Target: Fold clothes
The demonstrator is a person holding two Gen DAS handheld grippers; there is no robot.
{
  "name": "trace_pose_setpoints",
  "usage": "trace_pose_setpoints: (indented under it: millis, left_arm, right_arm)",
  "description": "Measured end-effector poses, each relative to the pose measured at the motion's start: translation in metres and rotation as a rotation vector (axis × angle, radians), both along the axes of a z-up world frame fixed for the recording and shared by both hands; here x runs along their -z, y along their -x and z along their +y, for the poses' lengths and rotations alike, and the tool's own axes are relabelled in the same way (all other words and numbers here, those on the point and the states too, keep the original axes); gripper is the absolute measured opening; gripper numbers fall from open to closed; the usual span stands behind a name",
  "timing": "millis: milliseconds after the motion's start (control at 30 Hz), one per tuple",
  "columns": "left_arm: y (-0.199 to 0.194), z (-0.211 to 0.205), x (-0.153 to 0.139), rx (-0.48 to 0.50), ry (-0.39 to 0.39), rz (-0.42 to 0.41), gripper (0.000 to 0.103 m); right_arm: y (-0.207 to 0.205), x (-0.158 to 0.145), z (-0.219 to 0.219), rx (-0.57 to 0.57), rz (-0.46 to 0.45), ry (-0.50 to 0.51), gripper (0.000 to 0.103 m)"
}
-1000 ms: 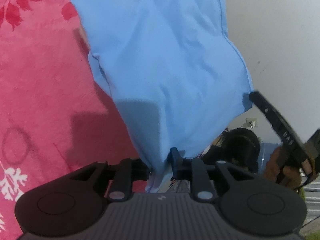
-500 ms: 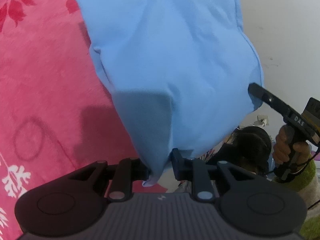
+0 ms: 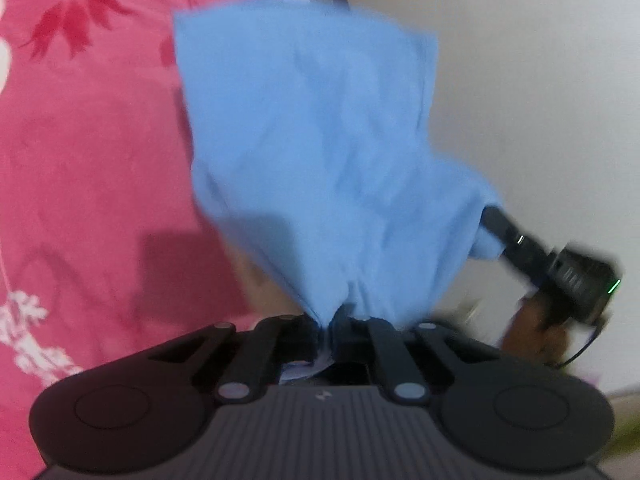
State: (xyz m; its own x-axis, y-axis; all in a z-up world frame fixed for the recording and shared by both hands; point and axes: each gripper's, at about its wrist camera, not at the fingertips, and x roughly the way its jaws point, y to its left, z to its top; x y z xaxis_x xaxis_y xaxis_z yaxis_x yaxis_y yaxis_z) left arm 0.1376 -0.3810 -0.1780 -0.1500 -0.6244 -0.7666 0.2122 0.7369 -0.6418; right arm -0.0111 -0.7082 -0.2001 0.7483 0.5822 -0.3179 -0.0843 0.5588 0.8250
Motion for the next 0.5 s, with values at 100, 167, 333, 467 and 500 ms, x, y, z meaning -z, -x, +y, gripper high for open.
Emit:
trace_pose_setpoints:
  millis: [100,167,333,467,500]
  left_arm:
    - [-0.025,0.0,-0.042,-0.101,0.129,-0.059,0.005]
    - [-0.033,-0.003,-0.068,-0.107,0.199,-0.124,0.005]
    - [-0.022,-0.012,-0.06,-0.027,0.2,-0.132,0.006]
    - [0.002,-0.017,0.019,0.058,0.029,0.0,0.005]
    - [0.007,-0.016,0.034,0.063,0.007,0.028,0.006]
  right_arm:
    - [-0.027,-0.03,-0.011,0.013,-0.106,-0.027,0.008]
    - [-0.029,-0.03,-0.016,0.029,-0.109,-0.037,0.008]
    - [0.003,0.015,-0.023,0.087,0.04,-0.043,0.008]
    - [0.029,0.051,-0.029,0.133,0.159,-0.047,0.008]
    - [0.036,0.06,-0.031,0.144,0.189,-0.048,0.008]
